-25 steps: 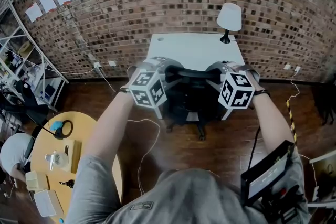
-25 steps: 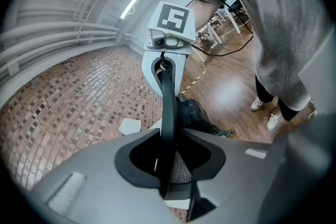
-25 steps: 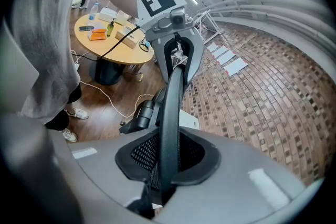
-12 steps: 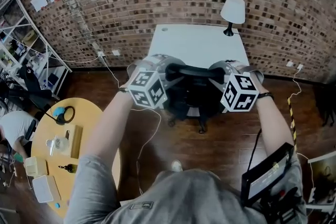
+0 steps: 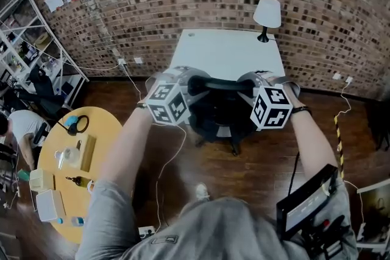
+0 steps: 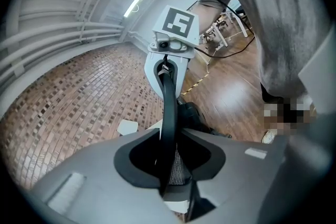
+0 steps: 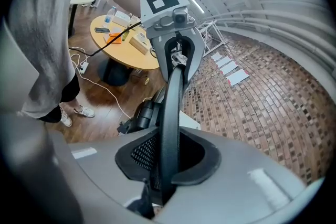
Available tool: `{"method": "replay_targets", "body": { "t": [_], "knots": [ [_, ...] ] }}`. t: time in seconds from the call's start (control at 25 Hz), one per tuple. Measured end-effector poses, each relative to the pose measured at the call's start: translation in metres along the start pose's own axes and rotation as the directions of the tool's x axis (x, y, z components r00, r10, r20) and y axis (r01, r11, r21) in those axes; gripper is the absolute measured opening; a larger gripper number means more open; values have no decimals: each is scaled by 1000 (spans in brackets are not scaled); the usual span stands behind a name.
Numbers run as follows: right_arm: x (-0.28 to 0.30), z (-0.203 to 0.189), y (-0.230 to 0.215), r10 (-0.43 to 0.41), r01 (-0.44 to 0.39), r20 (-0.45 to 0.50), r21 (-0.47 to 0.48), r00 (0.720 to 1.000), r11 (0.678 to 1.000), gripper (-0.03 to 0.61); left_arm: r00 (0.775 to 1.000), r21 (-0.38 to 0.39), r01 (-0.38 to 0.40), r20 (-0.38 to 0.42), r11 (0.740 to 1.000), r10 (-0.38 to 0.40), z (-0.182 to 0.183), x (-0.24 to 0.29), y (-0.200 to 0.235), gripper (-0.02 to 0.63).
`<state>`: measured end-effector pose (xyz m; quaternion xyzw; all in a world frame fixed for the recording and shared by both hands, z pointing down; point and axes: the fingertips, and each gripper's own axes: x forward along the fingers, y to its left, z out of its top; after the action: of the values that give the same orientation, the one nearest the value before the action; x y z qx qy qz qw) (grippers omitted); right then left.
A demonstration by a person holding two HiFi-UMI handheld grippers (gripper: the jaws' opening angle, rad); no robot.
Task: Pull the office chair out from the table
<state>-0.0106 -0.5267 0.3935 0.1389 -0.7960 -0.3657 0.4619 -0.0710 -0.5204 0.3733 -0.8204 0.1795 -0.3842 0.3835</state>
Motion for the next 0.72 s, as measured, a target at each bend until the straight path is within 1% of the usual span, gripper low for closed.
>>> {"method": "replay_targets", "body": {
  "t": [0.24,0.44,0.72],
  "knots": [
    [-26,5,19,19,-19,29,-2,999,1000,71,1000,-3,-1,14,1000,1,27,-12,-16,98],
    [-45,13,37,24,-23,53,-17,998,1000,71,1000,-14,-3,7,1000,3,46,-26,-32,97],
    [-68,29,63,37,-35,67,-22,997,999,71,1000,-20,-3,7,1000,3,66,-47,-56,97]
  ]
}}
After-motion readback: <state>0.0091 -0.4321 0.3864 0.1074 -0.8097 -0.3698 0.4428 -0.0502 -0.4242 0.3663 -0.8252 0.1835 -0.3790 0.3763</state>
